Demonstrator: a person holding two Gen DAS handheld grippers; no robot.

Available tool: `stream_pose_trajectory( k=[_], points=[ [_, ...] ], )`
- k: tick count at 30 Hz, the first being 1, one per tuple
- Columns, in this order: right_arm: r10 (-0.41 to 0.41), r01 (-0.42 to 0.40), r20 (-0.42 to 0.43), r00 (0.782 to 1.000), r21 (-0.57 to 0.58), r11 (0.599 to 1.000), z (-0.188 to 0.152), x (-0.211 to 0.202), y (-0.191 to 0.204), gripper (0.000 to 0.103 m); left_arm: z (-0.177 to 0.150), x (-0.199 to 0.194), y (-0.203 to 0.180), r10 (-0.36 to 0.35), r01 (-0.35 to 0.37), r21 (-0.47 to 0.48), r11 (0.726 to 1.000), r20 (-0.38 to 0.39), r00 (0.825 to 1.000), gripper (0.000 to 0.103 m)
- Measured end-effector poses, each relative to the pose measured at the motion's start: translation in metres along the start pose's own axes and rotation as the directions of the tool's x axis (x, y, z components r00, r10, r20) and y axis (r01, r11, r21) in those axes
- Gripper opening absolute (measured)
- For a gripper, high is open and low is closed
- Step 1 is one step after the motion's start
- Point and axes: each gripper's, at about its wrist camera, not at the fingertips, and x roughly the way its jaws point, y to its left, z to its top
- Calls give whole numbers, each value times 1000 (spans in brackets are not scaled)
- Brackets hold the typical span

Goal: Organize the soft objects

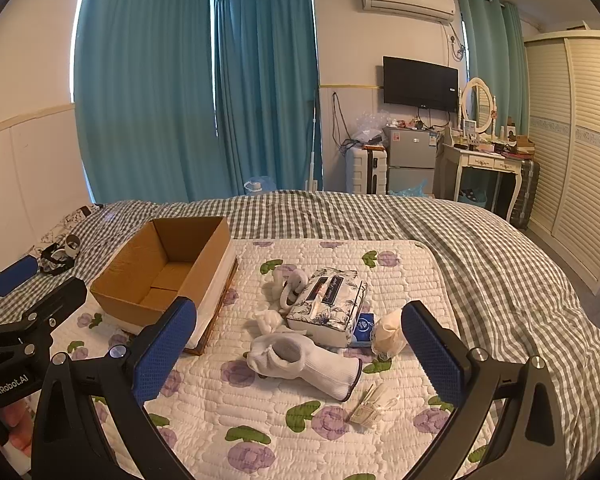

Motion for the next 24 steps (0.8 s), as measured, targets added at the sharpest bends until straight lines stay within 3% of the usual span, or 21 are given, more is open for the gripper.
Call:
stream_pose_trajectory(
  k=[18,24],
  points=[
    [11,-11,19,1000,25,1000,5,-8,-3,103,4,-8,-2,8,-8,1,1000,7,1000,96],
    [10,-11,22,1000,36,999,11,-14,-8,103,13,-19,-10,5,-6,26,1000,44,999,96]
  ],
)
